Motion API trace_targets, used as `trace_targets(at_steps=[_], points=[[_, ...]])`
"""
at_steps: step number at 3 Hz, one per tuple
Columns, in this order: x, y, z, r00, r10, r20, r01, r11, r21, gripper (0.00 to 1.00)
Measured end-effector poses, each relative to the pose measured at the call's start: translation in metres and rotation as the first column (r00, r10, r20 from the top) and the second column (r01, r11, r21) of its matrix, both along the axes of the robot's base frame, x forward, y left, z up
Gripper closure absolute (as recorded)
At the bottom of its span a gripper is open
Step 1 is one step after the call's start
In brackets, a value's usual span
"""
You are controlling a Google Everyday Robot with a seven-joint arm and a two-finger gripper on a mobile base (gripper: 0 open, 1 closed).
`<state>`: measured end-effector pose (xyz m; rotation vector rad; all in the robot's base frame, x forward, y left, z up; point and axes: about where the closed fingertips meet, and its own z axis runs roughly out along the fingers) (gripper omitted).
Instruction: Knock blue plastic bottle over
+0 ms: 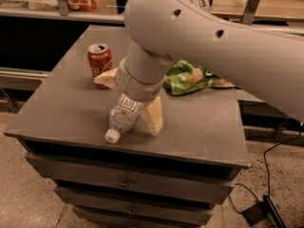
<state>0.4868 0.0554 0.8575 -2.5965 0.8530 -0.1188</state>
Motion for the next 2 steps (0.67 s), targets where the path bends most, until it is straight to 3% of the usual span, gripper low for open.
trace_targets(at_steps=[1, 2], points=[[0.006, -0.004, 0.007, 0.9983, -0.052, -0.027, 0.054, 0.996, 0.078, 0.00], [0.020, -0.024, 0.025, 0.9826, -0.178, -0.054, 0.185, 0.961, 0.205, 0.00]])
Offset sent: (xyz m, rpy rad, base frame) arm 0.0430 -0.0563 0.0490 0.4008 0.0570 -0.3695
